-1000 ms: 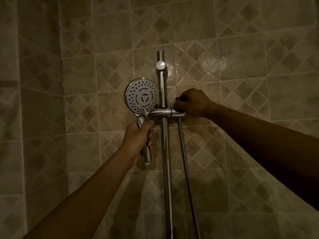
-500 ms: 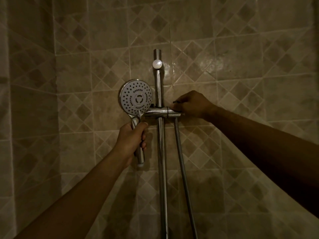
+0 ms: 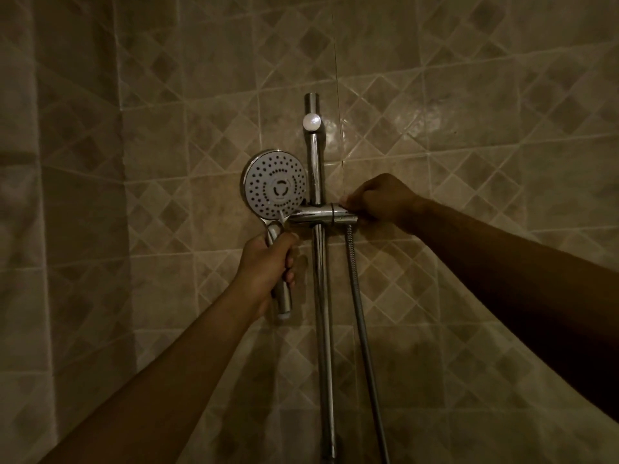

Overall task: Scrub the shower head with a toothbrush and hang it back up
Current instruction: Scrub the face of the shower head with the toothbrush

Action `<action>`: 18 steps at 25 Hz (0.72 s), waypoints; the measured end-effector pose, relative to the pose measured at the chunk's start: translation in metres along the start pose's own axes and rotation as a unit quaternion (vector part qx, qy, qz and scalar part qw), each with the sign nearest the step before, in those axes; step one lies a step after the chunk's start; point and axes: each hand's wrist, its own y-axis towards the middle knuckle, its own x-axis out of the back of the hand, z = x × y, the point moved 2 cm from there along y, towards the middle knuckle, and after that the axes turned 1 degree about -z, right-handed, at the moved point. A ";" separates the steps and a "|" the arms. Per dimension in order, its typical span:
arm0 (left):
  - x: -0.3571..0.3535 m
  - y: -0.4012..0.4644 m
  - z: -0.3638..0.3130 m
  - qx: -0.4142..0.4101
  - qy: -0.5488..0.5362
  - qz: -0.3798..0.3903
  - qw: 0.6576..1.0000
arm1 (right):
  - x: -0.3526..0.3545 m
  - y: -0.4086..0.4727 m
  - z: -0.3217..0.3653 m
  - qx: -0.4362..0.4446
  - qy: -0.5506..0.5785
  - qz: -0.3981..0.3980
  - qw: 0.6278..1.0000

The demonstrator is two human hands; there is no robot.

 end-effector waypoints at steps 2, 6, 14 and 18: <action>0.000 -0.004 -0.001 -0.001 -0.005 0.000 1.000 | -0.004 -0.003 -0.003 -0.009 0.010 0.004 1.000; 0.002 -0.011 0.002 0.012 -0.007 0.002 1.000 | -0.009 -0.011 -0.005 -0.015 0.042 -0.004 0.999; 0.019 -0.031 -0.001 0.033 0.014 -0.009 0.999 | -0.030 -0.040 0.007 0.123 -0.136 -0.105 0.977; 0.039 -0.049 -0.003 0.034 0.024 -0.022 0.999 | -0.048 -0.065 0.025 0.179 -0.197 -0.109 0.958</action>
